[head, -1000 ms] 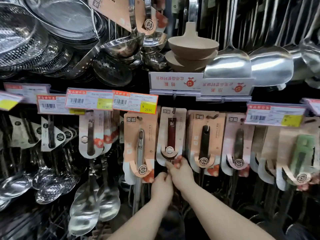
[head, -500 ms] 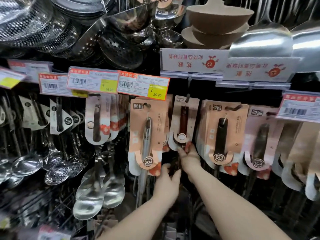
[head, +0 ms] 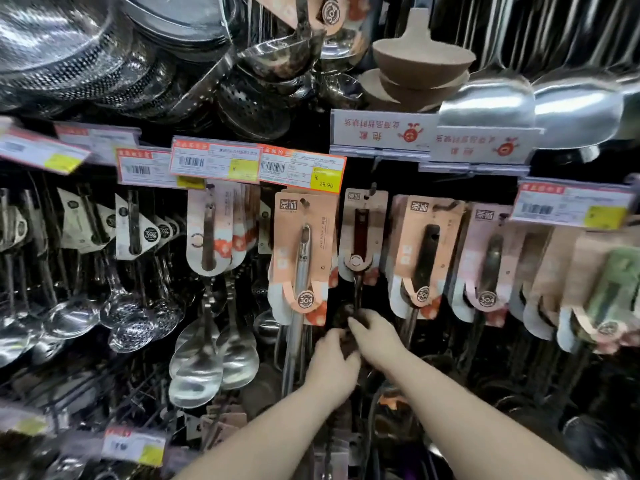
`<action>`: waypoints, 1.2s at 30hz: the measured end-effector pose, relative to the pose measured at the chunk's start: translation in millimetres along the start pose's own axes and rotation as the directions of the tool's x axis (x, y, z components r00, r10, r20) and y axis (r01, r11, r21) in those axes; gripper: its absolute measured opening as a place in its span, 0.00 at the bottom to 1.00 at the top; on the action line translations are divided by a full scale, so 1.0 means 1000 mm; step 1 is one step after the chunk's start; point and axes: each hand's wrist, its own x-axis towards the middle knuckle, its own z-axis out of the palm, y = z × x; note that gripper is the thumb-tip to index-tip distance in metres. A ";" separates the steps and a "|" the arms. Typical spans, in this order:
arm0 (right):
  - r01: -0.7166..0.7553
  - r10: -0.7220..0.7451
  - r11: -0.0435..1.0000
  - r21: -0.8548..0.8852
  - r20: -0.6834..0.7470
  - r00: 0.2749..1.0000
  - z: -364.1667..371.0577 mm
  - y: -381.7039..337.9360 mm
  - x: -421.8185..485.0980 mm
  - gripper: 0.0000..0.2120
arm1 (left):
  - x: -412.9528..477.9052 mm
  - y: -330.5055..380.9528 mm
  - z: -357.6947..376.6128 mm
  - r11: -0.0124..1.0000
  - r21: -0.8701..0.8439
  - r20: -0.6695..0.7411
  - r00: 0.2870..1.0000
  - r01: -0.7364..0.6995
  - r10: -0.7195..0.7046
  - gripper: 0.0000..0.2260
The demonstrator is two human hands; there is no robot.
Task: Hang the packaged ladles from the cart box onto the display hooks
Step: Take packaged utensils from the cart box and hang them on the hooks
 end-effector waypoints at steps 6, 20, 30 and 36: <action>0.029 -0.048 0.974 -0.225 -0.079 0.996 -0.022 -0.005 -0.083 0.16 | -0.052 -0.003 -0.019 0.985 0.058 0.123 0.980 -0.164 0.156 0.16; -0.270 0.136 0.731 -0.626 -0.255 0.957 -0.111 0.027 -0.261 0.23 | -0.155 0.041 -0.001 0.739 0.409 0.429 0.828 -0.535 0.362 0.26; -0.592 0.382 0.582 -0.558 -0.455 0.804 -0.227 0.104 -0.405 0.24 | -0.268 0.121 0.127 0.660 0.208 0.662 0.601 -0.721 0.448 0.27; -0.751 0.526 0.457 -0.477 -0.535 0.660 -0.315 0.174 -0.508 0.26 | -0.367 0.177 0.230 0.616 0.081 0.776 0.437 -0.784 0.455 0.24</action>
